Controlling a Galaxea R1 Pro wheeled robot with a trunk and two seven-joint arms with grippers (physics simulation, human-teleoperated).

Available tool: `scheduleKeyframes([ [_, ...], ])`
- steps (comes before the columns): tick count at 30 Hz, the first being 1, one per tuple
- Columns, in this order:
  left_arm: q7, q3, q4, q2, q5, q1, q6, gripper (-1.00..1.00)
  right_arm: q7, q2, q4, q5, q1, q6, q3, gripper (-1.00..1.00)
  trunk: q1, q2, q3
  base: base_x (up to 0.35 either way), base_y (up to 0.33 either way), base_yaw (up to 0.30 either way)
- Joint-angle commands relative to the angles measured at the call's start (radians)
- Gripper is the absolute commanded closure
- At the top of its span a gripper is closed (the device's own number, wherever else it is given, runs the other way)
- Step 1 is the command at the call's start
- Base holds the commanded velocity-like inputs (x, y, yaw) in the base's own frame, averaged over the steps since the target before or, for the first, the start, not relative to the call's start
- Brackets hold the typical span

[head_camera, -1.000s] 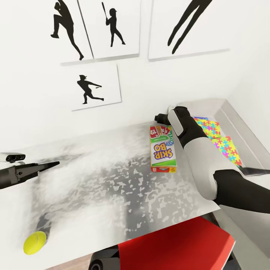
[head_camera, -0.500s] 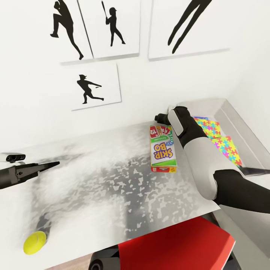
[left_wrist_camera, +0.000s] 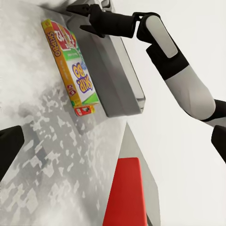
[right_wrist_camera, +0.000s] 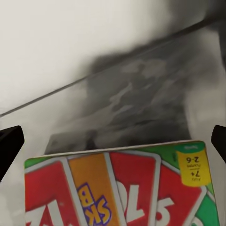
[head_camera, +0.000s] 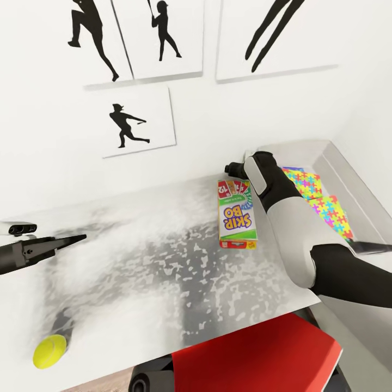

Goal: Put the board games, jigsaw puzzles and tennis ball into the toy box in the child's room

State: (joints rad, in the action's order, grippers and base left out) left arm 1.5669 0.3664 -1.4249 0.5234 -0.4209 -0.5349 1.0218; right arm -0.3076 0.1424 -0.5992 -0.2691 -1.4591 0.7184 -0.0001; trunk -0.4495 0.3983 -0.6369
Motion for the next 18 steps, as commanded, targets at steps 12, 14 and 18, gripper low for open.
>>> scheduleKeyframes([
  [12,0.004,0.000,0.000,0.001,0.001,0.000,0.011,-1.00,-0.008,0.000,-0.002,-0.010,-0.003,0.002,0.000,-1.00,0.000,0.002,-0.015,0.000,0.000,0.000],
  [14,0.004,0.000,0.000,0.001,0.001,0.000,0.011,-1.00,-0.008,0.000,-0.002,-0.010,-0.003,0.001,0.000,-1.00,0.000,0.002,-0.016,0.000,0.000,0.000],
  [18,0.004,0.000,0.000,0.001,0.001,0.000,0.011,-1.00,-0.008,0.000,-0.003,-0.010,-0.003,0.001,0.000,-1.00,0.000,0.002,-0.017,0.000,0.000,0.000],
])
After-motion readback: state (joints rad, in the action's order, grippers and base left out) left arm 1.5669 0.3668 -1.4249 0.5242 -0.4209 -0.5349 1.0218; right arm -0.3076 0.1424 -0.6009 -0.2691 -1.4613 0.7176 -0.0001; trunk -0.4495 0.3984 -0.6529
